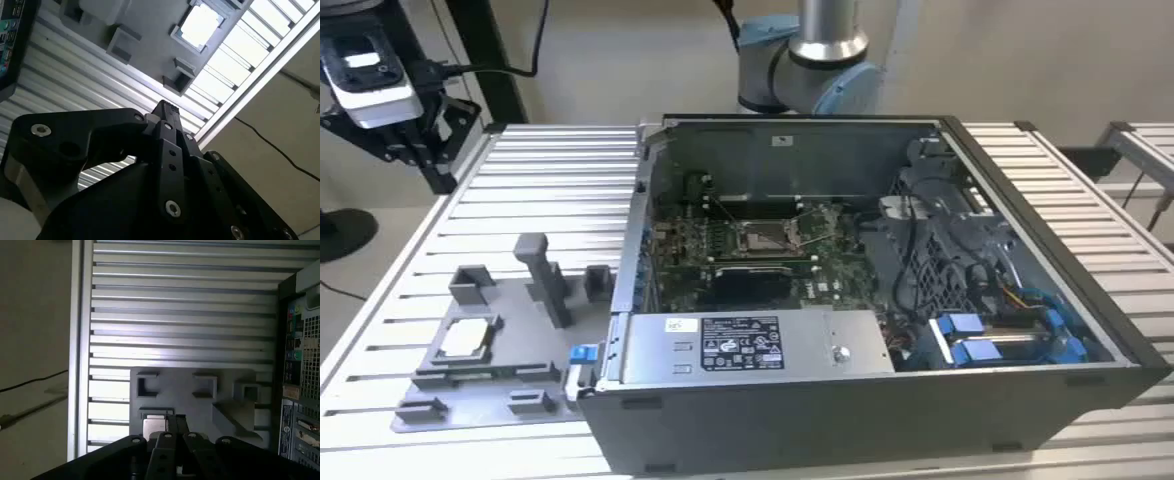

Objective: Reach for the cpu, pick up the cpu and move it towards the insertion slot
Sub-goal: 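Reach for the cpu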

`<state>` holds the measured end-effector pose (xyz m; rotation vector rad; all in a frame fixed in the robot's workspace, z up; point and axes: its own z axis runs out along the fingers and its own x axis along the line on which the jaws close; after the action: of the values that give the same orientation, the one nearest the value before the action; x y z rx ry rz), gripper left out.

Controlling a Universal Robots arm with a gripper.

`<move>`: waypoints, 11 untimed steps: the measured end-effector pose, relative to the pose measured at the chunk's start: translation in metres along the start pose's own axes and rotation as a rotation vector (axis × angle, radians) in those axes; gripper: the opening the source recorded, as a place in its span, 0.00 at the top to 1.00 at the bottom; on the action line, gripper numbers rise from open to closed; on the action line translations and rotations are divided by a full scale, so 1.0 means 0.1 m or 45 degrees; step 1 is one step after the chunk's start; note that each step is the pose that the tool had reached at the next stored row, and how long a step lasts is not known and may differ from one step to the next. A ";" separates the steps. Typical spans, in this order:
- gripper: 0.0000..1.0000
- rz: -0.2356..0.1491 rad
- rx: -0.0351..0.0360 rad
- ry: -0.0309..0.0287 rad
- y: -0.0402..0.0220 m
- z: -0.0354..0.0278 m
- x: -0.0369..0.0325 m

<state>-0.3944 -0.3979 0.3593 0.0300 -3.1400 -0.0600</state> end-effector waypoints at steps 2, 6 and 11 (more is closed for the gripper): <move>1.00 0.000 0.0000 0.0000 0.000 0.000 0.000; 1.00 0.000 -0.0005 0.0004 -0.004 0.000 0.000; 1.00 0.000 -0.0006 0.0004 -0.005 0.001 0.000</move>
<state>-0.3944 -0.3984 0.3592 0.0296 -3.1397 -0.0607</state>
